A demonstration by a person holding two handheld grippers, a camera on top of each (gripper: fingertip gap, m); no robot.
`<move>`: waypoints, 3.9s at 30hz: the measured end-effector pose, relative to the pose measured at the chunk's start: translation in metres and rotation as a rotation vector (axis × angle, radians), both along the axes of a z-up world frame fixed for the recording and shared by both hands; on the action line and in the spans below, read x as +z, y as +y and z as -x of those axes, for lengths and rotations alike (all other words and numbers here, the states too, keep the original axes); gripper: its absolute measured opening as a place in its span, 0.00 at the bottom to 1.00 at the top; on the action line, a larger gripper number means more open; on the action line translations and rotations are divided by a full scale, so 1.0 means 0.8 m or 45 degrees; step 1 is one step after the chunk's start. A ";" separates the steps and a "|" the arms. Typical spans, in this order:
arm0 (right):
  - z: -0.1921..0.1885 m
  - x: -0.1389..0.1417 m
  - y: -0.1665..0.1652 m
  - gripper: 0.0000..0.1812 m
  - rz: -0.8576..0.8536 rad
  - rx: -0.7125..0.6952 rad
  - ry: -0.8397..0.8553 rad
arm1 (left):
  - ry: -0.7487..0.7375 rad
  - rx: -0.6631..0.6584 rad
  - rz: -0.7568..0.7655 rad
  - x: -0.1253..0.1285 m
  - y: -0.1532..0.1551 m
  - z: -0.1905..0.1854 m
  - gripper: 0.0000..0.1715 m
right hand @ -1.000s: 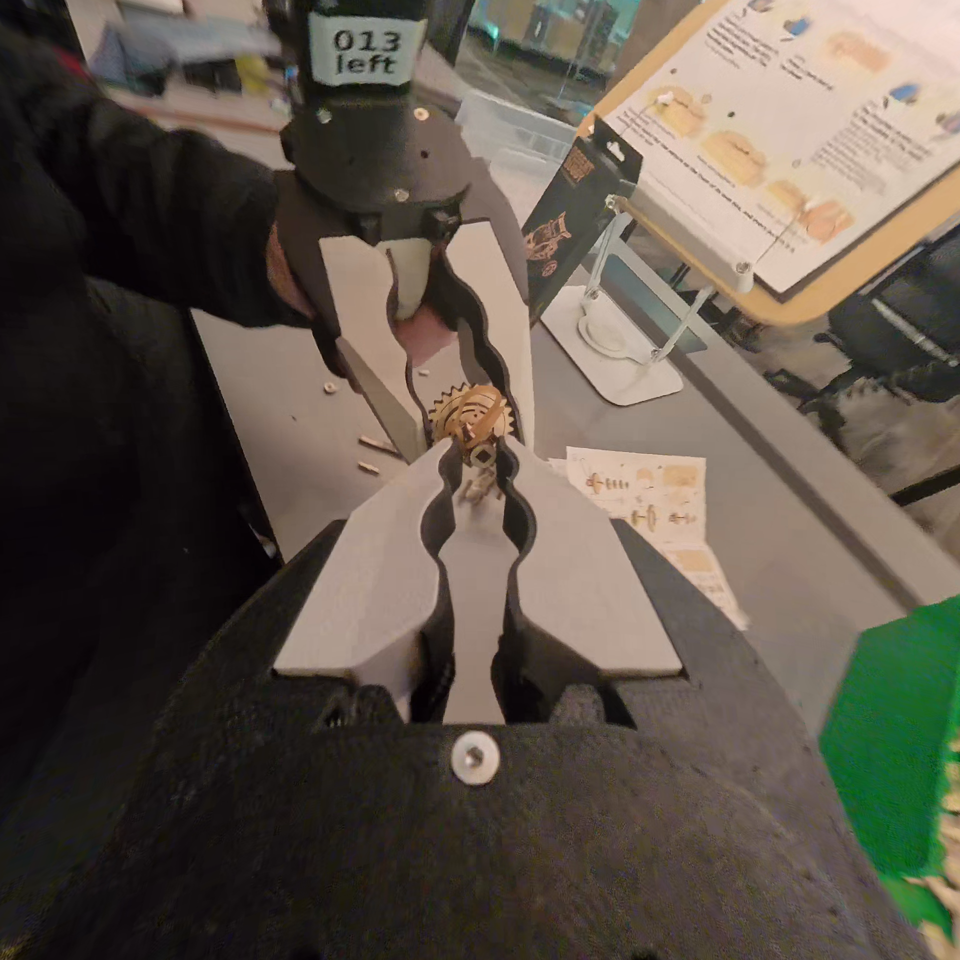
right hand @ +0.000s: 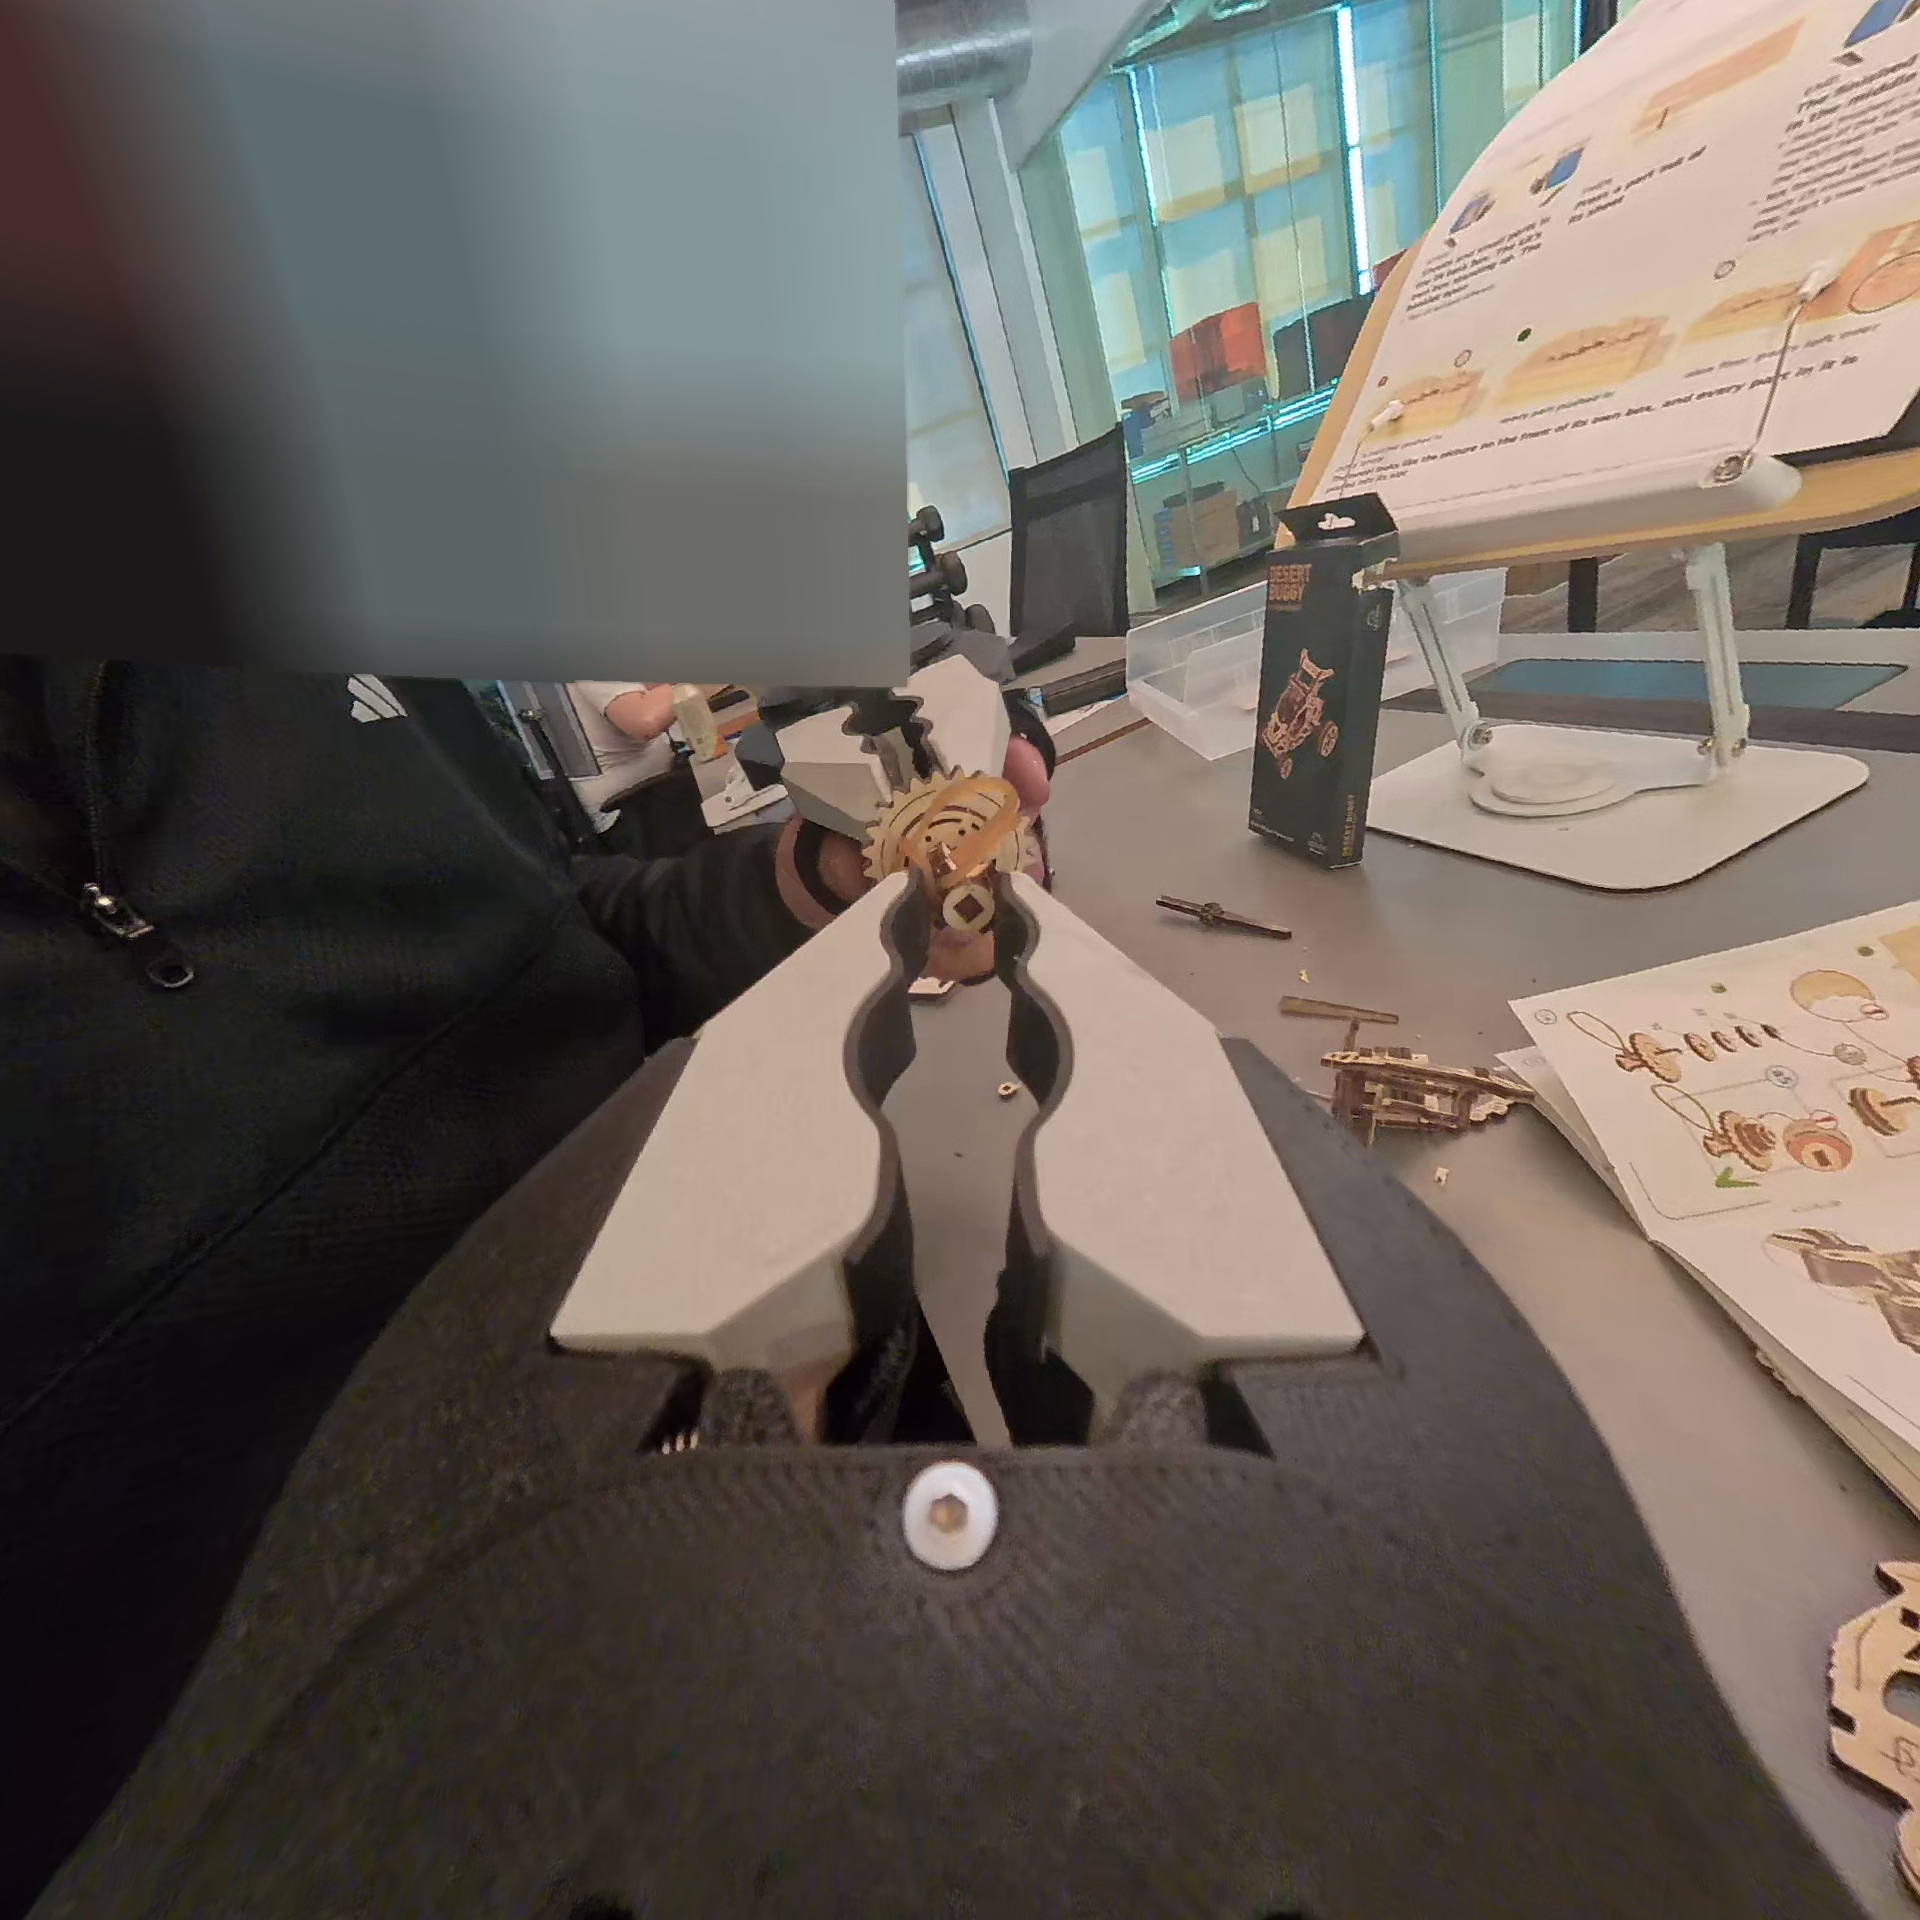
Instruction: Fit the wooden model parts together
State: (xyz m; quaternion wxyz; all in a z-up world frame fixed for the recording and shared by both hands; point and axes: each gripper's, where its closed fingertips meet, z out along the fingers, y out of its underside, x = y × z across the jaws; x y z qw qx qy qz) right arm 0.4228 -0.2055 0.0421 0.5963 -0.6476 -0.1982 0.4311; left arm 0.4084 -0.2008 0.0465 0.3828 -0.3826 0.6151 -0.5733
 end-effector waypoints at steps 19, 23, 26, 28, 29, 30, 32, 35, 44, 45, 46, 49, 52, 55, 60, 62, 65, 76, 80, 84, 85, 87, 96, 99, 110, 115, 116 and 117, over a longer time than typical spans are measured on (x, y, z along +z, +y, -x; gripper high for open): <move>0.012 0.000 -0.013 0.05 0.096 0.174 0.012 | -0.057 -0.099 -0.142 -0.001 -0.018 0.012 0.00; 0.011 -0.001 -0.013 0.05 0.108 0.187 0.021 | -0.062 -0.091 -0.177 -0.001 -0.018 0.011 0.00; 0.012 -0.004 -0.013 0.05 0.122 0.191 -0.002 | -0.059 -0.093 -0.190 -0.003 -0.018 0.011 0.00; 0.012 -0.004 -0.014 0.05 0.123 0.198 0.000 | -0.062 -0.103 -0.183 -0.002 -0.019 0.012 0.00; 0.013 -0.005 -0.013 0.05 0.124 0.198 -0.008 | -0.060 -0.102 -0.194 -0.003 -0.018 0.012 0.00; 0.013 -0.005 -0.014 0.05 0.126 0.201 -0.016 | -0.060 -0.104 -0.197 -0.004 -0.019 0.012 0.00; 0.013 -0.006 -0.014 0.05 0.127 0.205 -0.025 | -0.059 -0.106 -0.196 -0.004 -0.019 0.012 0.00; 0.013 -0.006 -0.014 0.05 0.129 0.207 -0.034 | -0.065 -0.114 -0.192 -0.005 -0.019 0.012 0.00; 0.014 -0.010 -0.017 0.05 0.140 0.202 -0.087 | -0.062 -0.128 -0.217 -0.008 -0.021 0.012 0.00; 0.015 -0.010 -0.017 0.05 0.138 0.206 -0.090 | -0.066 -0.139 -0.214 -0.007 -0.023 0.013 0.00; 0.015 -0.010 -0.018 0.05 0.140 0.214 -0.090 | -0.066 -0.140 -0.210 -0.007 -0.023 0.013 0.00; 0.015 -0.011 -0.019 0.05 0.139 0.216 -0.115 | -0.067 -0.139 -0.211 -0.008 -0.023 0.012 0.00; 0.014 -0.017 -0.017 0.05 0.159 0.211 -0.163 | -0.027 -0.138 -0.224 -0.017 -0.021 0.011 0.00; 0.016 -0.015 -0.015 0.05 0.151 0.213 -0.158 | -0.016 -0.142 -0.231 -0.019 -0.019 0.012 0.00; 0.066 -0.014 -0.008 0.00 0.072 0.295 -0.261 | 0.242 -0.185 -0.380 -0.088 -0.061 -0.010 0.00; 0.024 0.002 0.000 0.00 0.045 0.176 -0.088 | 0.190 -0.067 -0.197 -0.065 -0.017 -0.003 0.00; 0.007 -0.033 0.016 0.00 0.130 0.128 -0.091 | 0.249 -0.022 -0.172 -0.084 -0.002 0.001 0.00; -0.055 -0.148 0.036 0.00 0.431 -0.134 -0.085 | 0.550 0.313 -0.111 -0.181 0.070 0.013 0.02; -0.067 -0.181 0.034 0.00 0.599 -0.179 -0.119 | 0.617 0.328 -0.096 -0.186 0.074 0.016 0.05; -0.072 -0.215 0.024 0.04 0.741 -0.184 -0.358 | 0.666 0.318 -0.109 -0.195 0.064 0.009 0.10; -0.074 -0.218 0.023 0.07 0.745 -0.192 -0.386 | 0.673 0.317 -0.113 -0.198 0.061 0.007 0.11; -0.082 -0.213 0.021 0.13 0.740 -0.217 -0.384 | 0.680 0.306 -0.117 -0.200 0.053 0.002 0.13; -0.118 -0.213 -0.017 0.28 0.648 -0.411 -0.728 | 0.729 0.250 -0.276 -0.206 0.017 -0.033 0.21; -0.118 -0.221 -0.032 0.26 0.638 -0.442 -0.735 | 0.755 0.237 -0.591 -0.219 0.015 -0.062 0.31; -0.146 -0.229 -0.159 0.22 0.584 -0.619 -0.550 | 0.829 0.316 -0.536 -0.231 0.022 -0.078 0.36; -0.168 -0.278 -0.264 0.22 0.811 -0.674 -0.430 | 0.763 0.477 -0.653 -0.238 0.007 -0.062 0.39; -0.175 -0.300 -0.293 0.22 0.896 -0.698 -0.440 | 0.731 0.508 -0.714 -0.239 0.006 -0.060 0.39; -0.177 -0.323 -0.323 0.22 0.986 -0.702 -0.445 | 0.698 0.530 -0.742 -0.239 0.004 -0.060 0.37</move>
